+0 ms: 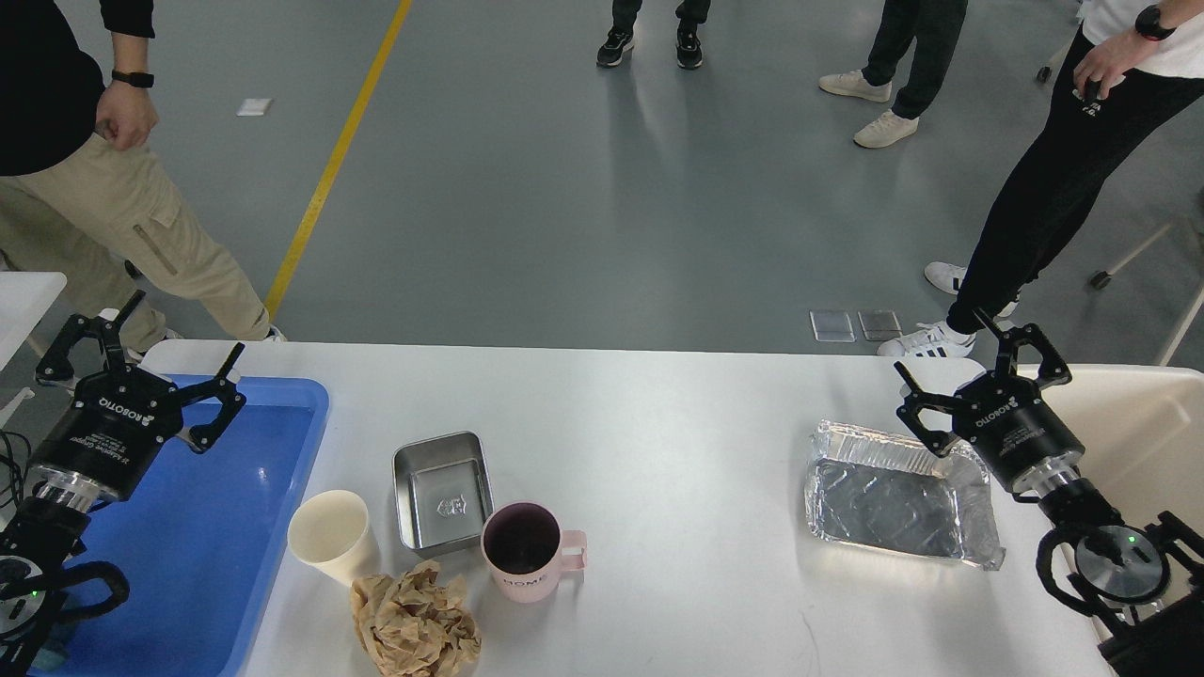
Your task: Tidy desktop
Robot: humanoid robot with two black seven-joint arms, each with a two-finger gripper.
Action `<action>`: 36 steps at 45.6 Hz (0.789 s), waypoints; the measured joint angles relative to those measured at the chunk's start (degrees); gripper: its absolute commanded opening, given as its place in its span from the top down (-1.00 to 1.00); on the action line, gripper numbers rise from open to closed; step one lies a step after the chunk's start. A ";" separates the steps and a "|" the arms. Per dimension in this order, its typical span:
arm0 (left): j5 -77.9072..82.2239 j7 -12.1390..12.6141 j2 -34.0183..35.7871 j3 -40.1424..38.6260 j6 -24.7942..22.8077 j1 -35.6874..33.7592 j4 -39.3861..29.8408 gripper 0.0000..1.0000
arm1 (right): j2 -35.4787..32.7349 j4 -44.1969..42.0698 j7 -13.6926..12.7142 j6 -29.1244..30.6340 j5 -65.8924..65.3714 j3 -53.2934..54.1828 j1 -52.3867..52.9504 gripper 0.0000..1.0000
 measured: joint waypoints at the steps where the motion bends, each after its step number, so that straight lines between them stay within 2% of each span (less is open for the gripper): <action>1: 0.00 0.00 0.03 -0.02 0.08 0.00 0.00 -0.95 | 0.08 0.00 0.00 -0.03 -0.01 -0.19 0.06 -1.00; 36: -0.27 1.04 -0.03 -0.52 1.69 0.11 0.08 -0.95 | 0.37 -0.18 0.00 -0.39 -0.07 -0.79 -0.02 -1.00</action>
